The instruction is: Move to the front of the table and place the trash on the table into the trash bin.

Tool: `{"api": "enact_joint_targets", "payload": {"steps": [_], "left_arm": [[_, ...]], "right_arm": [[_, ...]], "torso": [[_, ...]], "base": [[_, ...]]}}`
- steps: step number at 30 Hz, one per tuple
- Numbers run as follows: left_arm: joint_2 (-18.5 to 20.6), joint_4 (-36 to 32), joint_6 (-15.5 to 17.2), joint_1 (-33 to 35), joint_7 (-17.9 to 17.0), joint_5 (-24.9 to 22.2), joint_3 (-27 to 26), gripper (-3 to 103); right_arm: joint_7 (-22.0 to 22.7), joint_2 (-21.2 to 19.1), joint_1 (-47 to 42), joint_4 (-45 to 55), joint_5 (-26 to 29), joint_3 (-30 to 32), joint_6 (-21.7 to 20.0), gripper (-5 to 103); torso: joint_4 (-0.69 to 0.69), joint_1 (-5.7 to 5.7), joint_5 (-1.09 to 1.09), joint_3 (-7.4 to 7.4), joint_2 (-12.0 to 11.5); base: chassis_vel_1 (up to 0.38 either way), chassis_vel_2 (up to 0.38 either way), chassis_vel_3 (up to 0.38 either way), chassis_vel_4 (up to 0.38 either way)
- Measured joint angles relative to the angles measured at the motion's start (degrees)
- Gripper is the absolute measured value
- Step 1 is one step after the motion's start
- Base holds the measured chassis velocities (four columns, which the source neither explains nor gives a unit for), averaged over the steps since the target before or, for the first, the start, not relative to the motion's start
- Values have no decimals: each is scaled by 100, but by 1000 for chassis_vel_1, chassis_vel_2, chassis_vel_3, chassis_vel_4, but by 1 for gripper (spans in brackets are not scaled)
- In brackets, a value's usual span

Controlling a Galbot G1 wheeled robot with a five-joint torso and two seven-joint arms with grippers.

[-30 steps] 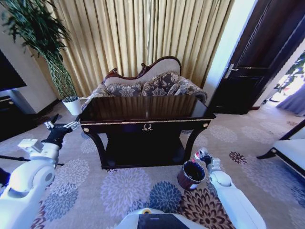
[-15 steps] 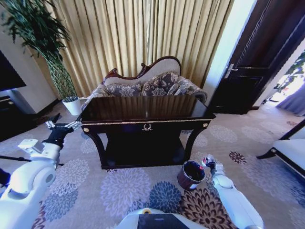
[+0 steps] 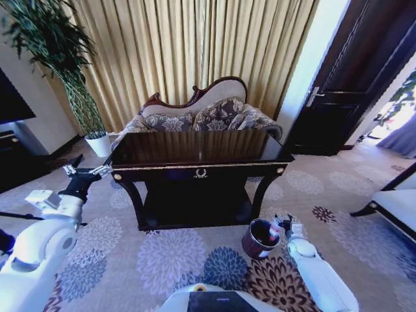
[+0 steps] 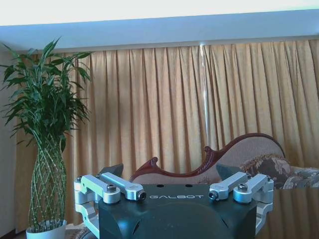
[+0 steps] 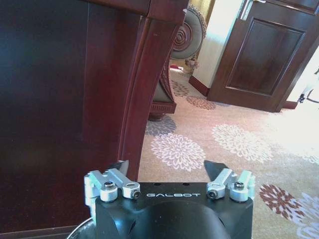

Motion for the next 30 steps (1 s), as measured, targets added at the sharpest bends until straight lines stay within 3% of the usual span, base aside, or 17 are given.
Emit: {"api": "enact_joint_targets", "payload": {"steps": [1, 3, 5, 30], "left_arm": [[-1, 6, -5, 1, 0, 0, 2, 100], [0, 8, -8, 2, 0, 0, 3, 100], [7, 12, -16, 3, 1, 0, 5, 100], [16, 39, -35, -9, 21, -13, 20, 100]], "right_arm": [[0, -1, -12, 15, 0, 7, -5, 92], [0, -1, -21, 23, 0, 14, -7, 92], [0, -1, -40, 40, 1, 31, -10, 99], [1, 36, -146, 89, 27, 137, -16, 100]], "torso": [[0, 0, 0, 0, 0], [0, 0, 0, 0, 0], [0, 0, 0, 0, 0], [0, 0, 0, 0, 0]], "base": [[0, 0, 0, 0], [0, 0, 0, 0], [0, 0, 0, 0], [0, 0, 0, 0]]}}
